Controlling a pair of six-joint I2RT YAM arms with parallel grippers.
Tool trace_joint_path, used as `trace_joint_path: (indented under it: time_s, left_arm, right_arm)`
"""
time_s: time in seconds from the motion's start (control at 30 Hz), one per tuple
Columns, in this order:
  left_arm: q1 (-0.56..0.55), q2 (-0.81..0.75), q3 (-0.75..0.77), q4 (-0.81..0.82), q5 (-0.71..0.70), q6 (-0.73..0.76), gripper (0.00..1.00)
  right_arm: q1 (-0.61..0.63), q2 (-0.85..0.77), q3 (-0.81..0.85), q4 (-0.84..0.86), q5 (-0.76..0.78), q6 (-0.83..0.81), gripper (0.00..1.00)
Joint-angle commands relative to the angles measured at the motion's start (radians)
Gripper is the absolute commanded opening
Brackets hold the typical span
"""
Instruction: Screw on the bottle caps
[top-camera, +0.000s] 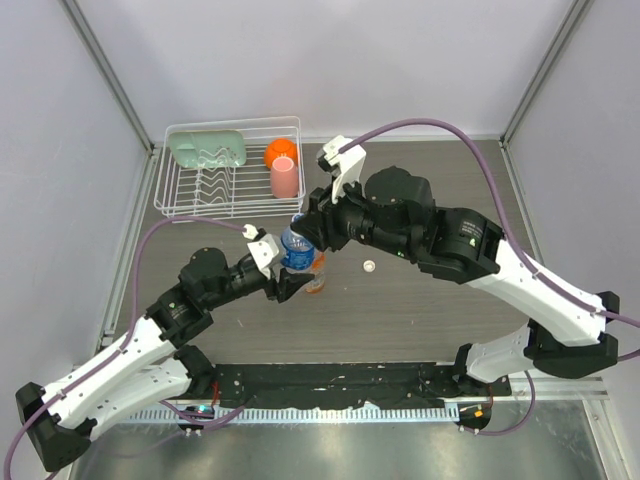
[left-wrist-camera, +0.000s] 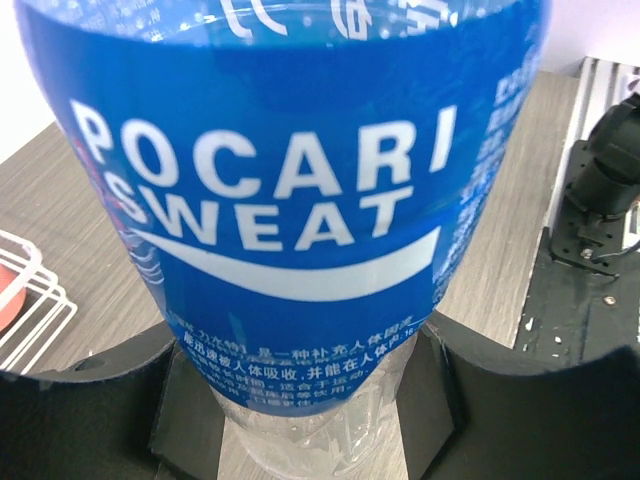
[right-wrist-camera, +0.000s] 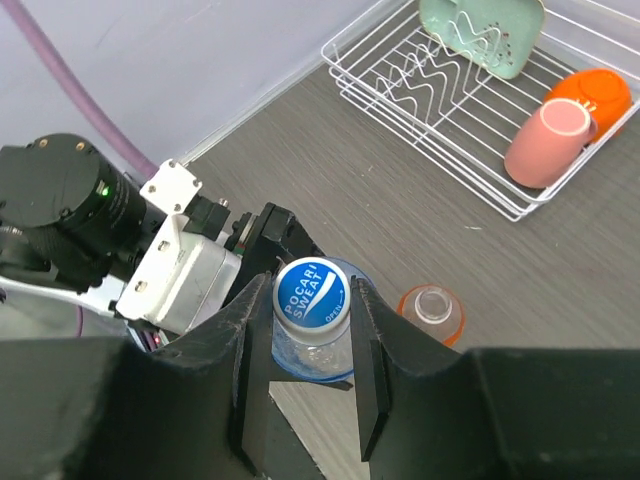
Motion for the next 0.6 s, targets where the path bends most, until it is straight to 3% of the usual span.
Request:
trace_joint_path:
  time_s: [0.0, 0.13, 0.27, 0.43, 0.53, 0.57]
  left_arm:
    - [-0.005, -0.032, 0.046, 0.204, -0.024, 0.070, 0.00]
    - [-0.007, -0.026, 0.052, 0.188, -0.095, 0.069, 0.00]
    - [-0.007, -0.012, 0.072, 0.158, -0.194, 0.063, 0.00]
    - [-0.007, 0.009, 0.108, 0.096, -0.323, 0.055, 0.00]
    - [-0.007, -0.007, 0.100, 0.096, -0.301, 0.046, 0.00]
    - [-0.007, -0.012, 0.098, 0.092, -0.300, 0.040, 0.00]
  right_arm:
    - [0.053, 0.084, -0.012, -0.153, 0.177, 0.157, 0.01]
    - [0.139, 0.176, 0.066, -0.246, 0.454, 0.218, 0.01]
    - [0.200, 0.265, 0.163, -0.325, 0.611, 0.249, 0.01]
    - [0.208, 0.293, 0.202, -0.313, 0.625, 0.269, 0.01]
    - [0.208, 0.274, 0.220, -0.270, 0.586, 0.260, 0.12]
    - [0.208, 0.262, 0.237, -0.264, 0.572, 0.249, 0.26]
